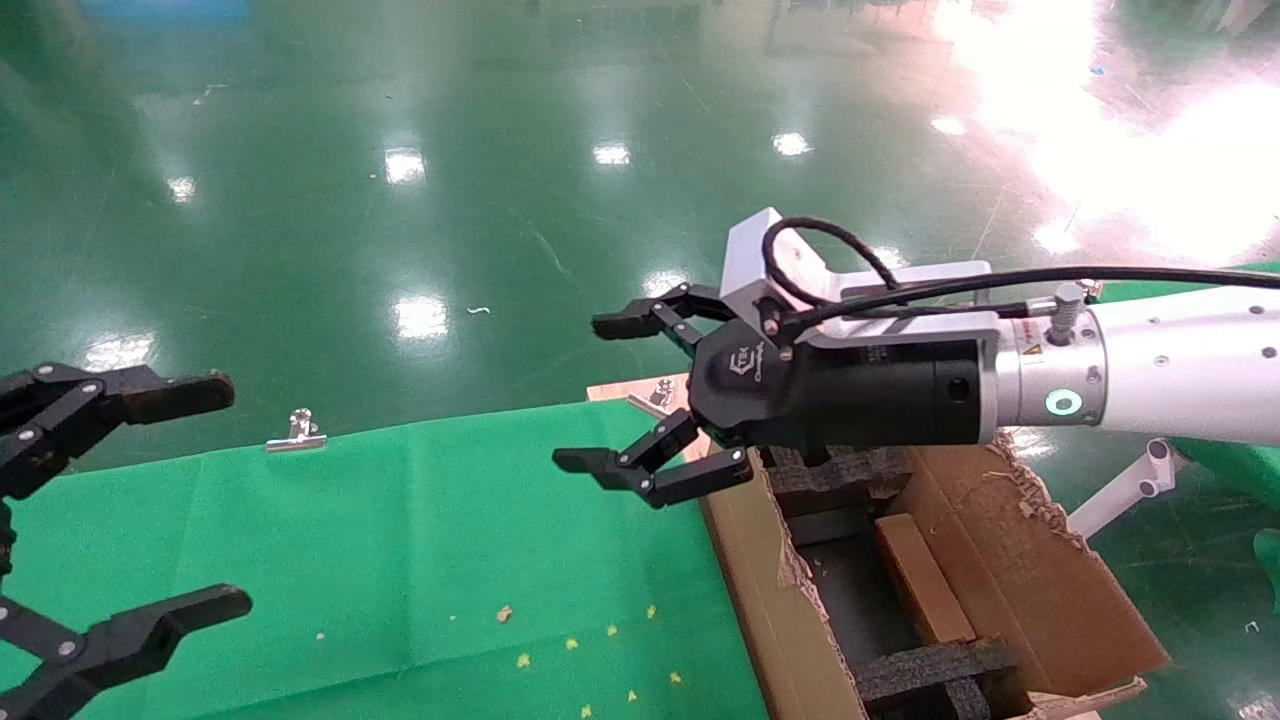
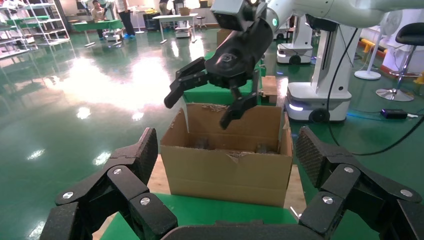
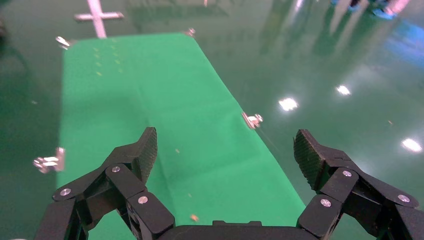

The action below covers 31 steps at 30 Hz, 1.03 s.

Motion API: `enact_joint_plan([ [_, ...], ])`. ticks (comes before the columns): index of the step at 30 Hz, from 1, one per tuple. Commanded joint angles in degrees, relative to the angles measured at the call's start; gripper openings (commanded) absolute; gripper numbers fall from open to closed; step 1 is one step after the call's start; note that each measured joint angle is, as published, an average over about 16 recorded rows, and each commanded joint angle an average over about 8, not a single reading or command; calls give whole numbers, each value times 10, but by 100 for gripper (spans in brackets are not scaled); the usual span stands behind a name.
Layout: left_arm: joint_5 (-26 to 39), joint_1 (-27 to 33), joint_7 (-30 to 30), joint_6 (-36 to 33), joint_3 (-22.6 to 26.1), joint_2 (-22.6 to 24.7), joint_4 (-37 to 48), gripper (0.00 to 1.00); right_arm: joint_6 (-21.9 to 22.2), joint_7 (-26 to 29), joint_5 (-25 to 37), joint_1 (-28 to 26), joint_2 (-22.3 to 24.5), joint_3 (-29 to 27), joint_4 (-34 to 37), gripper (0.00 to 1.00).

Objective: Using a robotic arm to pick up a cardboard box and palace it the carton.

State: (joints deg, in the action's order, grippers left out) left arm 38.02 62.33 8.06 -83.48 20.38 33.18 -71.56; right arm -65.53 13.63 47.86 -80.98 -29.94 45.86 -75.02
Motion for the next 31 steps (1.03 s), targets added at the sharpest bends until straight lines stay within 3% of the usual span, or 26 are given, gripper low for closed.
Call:
enact_joint_plan([
  [1, 0, 0, 0, 0, 0, 0, 0, 100, -19, -3, -6, 19, -5, -28, 1, 100],
  [22, 0, 0, 0, 0, 0, 0, 0, 100, -200, -29, -59, 193, -50, -297, 14, 100],
  [31, 0, 0, 0, 0, 0, 0, 0, 100, -217, -31, -65, 209, -55, -323, 15, 100],
])
